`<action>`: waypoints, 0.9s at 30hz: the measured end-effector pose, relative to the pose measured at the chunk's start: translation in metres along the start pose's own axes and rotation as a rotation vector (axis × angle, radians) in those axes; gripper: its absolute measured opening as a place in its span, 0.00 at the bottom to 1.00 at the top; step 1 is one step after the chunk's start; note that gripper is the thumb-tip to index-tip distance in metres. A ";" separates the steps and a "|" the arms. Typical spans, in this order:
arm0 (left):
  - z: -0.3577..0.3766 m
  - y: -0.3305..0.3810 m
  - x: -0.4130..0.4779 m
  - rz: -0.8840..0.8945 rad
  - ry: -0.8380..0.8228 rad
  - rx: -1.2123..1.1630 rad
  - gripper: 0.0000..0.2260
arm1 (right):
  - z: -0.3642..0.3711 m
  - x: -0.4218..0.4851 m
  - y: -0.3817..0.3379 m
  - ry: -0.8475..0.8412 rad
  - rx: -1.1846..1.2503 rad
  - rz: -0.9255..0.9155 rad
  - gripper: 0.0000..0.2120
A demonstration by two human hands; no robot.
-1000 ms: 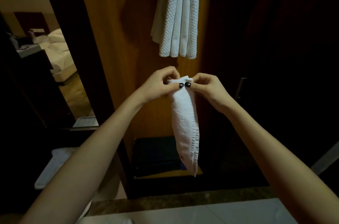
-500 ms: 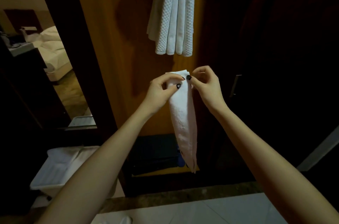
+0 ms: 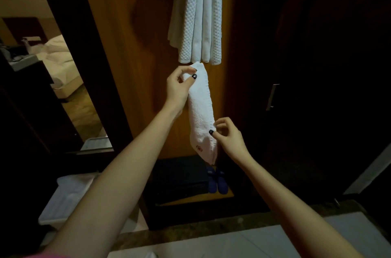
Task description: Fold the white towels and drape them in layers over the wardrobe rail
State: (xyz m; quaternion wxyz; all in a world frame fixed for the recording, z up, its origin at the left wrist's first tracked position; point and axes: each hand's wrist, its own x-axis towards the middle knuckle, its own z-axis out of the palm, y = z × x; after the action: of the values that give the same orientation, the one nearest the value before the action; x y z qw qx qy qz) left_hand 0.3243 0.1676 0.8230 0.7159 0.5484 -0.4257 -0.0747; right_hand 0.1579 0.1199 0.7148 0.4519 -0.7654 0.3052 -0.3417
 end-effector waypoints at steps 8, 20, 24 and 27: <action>-0.004 0.005 0.024 -0.119 -0.019 -0.166 0.12 | 0.017 0.009 0.025 0.003 -0.133 0.073 0.12; -0.047 -0.021 0.030 -0.338 0.166 -0.351 0.12 | -0.043 0.008 0.033 0.231 0.178 0.066 0.08; -0.043 -0.033 0.017 -0.449 0.117 -0.254 0.22 | -0.059 0.006 0.025 0.279 0.188 0.027 0.11; -0.038 -0.045 0.012 -0.457 0.101 -0.199 0.18 | -0.067 0.000 0.025 0.291 0.160 0.023 0.11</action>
State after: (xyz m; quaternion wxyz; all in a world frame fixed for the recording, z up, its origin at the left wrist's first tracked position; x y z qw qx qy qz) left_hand 0.3744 0.1708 0.7899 0.7513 0.5601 -0.2448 -0.2486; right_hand 0.1004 0.0771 0.7164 0.4663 -0.6660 0.3478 -0.4670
